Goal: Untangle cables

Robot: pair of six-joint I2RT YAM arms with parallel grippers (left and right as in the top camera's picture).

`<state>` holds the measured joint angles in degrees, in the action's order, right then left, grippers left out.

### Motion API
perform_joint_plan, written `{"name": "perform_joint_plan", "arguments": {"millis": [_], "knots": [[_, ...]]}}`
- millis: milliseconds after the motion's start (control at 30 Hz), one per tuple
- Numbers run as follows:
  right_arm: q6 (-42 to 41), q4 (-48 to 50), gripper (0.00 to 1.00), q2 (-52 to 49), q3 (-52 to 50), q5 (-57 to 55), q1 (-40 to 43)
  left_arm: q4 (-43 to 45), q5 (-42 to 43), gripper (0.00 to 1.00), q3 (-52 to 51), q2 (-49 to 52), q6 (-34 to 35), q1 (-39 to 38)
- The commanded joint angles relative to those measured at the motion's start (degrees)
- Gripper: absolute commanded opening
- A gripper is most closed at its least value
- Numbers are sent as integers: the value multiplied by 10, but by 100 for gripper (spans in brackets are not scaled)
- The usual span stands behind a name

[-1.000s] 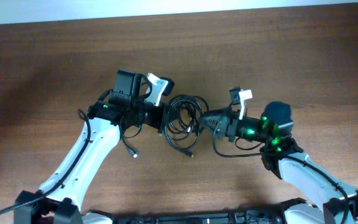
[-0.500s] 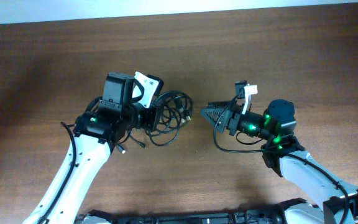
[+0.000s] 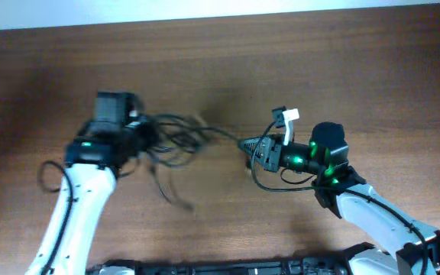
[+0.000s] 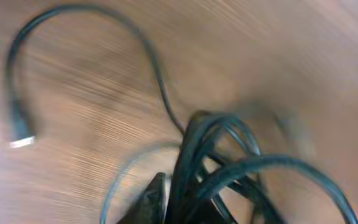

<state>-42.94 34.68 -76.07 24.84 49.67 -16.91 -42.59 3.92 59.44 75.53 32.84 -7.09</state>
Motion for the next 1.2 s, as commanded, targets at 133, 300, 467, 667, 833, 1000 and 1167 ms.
{"name": "perform_joint_plan", "arguments": {"millis": [133,300,467,667,833,1000,1167], "knots": [[9,-1,13,5,-4,7,97,91,191,21,3,-10,-59,17],[15,-63,26,5,-4,11,97,65,-81,45,-1,-5,-74,-74],[53,-125,27,5,-4,11,97,78,55,27,-29,128,-74,-89],[53,-155,26,5,-4,11,97,74,-4,28,-29,240,5,-107],[68,-170,26,5,-4,11,97,70,-83,33,-30,241,6,-108],[67,-177,26,5,-4,11,97,71,-60,27,-33,297,6,-134],[97,-194,27,5,-4,18,99,60,41,0,60,268,1,-167]]}}
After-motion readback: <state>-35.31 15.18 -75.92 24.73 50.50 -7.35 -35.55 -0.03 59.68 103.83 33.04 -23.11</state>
